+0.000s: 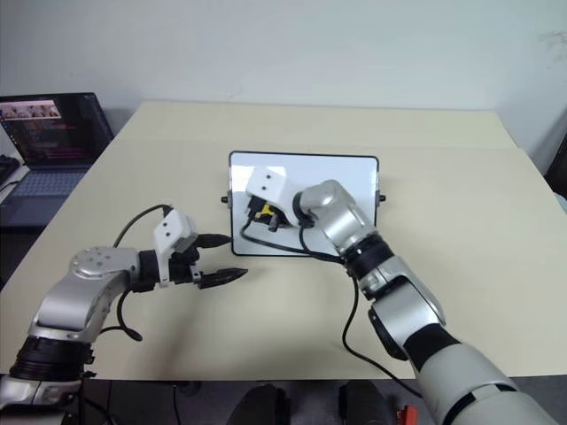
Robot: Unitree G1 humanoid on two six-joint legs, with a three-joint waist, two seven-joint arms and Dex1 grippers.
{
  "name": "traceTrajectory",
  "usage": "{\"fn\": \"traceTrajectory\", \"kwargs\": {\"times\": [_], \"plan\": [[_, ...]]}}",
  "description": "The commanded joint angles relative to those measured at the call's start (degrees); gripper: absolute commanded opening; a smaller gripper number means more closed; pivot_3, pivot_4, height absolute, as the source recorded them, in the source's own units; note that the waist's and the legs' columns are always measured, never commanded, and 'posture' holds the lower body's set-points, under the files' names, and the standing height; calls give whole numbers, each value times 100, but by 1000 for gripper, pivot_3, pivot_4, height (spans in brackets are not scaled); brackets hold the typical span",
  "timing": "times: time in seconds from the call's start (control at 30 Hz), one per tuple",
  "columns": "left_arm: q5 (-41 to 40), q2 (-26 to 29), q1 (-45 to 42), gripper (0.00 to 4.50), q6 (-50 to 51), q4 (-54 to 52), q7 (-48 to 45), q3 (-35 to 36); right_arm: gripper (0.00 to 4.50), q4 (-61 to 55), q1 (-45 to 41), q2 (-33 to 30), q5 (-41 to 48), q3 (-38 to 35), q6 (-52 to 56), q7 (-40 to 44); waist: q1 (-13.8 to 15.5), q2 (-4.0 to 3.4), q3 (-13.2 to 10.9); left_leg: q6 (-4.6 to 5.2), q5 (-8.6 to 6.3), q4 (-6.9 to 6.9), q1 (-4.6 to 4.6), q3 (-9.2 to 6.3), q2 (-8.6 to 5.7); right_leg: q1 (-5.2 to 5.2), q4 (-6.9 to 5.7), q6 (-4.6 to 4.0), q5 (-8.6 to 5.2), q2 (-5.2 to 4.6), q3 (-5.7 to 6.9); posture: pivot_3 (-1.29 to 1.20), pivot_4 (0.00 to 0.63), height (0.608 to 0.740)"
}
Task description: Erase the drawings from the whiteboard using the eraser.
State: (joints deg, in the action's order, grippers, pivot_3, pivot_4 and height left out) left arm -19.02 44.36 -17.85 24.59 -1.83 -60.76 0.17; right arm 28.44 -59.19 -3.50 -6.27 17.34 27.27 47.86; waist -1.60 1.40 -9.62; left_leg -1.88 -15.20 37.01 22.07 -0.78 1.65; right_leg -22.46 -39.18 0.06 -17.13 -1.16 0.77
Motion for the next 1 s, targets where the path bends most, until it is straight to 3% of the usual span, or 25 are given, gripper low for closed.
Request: {"fn": "traceTrajectory", "kwargs": {"times": [0.03, 0.17, 0.3, 0.47, 0.73, 1.0], "plan": [[-98, 6, -91, 4500, -26, -287, -19, 76, 1174, -1665, 300, -364, 473, -531, 859, 17, 10, 1, 1, 0, 0, -1, 12, -1, 0, -6, 11, 0, 0, 0, 2, 0, 150, 740], [-153, -12, -133, 4500, 12, -415, -12, 96, 1174, -3898, 1183, -980, 872, -938, 2015, -87, 30, 6, 4, -1, 0, 5, 93, 1, -4, -78, 12, 2, 1, -3, 1, 0, 150, 740], [-181, 15, -233, 4500, 69, -463, -66, 74, 1174, -5942, 2392, -1619, 1205, -1411, 3218, -299, 27, 5, 4, 0, -2, -5, 94, 0, -2, -81, 19, 2, 0, -2, 0, 0, 150, 740], [-206, -8, -511, 4500, 135, -400, -196, -44, 1174, -7261, 3449, -2159, 1430, -1651, 4023, -686, -16, 3, 2, 1, -1, 3, 82, 6, -7, -76, 7, 2, 1, 0, -9, 0, 150, 740], [1, -114, -936, 4500, 8, 142, -237, -276, 1174, -7485, 4057, -2358, 1395, -1209, 3985, -1476, -31, 4, 2, 4, 2, 8, 63, 3, -5, -73, -23, 2, 0, 17, -11, 0, 150, 740], [174, -141, -1130, 4500, -134, 651, -283, -344, 1174, -6780, 3055, -2164, 1295, -262, 3515, -1907, -24, 4, 2, 3, 2, 15, 66, 3, -6, -73, -23, 2, 0, 17, -10, 0, 150, 740]]}}
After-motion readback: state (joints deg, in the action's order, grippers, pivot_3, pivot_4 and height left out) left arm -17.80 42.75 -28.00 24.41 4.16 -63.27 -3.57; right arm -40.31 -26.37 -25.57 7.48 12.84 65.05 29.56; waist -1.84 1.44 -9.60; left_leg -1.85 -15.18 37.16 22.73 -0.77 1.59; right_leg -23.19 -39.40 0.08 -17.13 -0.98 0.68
